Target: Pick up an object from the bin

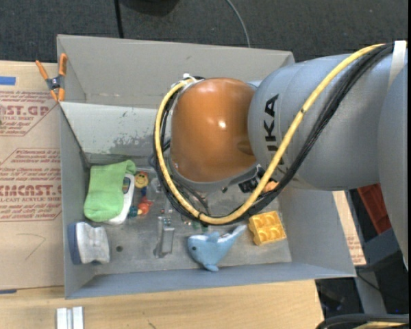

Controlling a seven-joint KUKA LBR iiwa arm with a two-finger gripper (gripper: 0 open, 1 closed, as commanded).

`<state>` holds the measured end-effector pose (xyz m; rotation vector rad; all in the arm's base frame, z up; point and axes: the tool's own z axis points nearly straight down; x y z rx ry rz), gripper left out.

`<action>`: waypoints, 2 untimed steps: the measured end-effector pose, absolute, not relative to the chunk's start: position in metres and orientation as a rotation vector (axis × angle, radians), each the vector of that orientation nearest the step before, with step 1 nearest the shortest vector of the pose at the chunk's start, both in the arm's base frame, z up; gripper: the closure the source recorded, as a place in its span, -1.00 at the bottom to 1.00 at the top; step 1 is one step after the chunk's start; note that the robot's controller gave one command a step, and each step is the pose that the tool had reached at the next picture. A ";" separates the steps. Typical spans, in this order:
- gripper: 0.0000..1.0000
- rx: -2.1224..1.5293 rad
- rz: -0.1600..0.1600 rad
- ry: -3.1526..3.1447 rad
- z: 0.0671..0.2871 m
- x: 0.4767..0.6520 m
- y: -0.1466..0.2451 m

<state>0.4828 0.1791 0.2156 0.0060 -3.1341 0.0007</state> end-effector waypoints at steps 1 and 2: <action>-1.00 0.002 -0.002 -3.142 0.220 0.485 0.178; 1.00 0.159 0.000 -3.130 0.191 0.482 0.106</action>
Offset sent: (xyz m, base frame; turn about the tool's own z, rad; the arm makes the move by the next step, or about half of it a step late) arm -0.0009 -0.0736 -0.0236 -0.0984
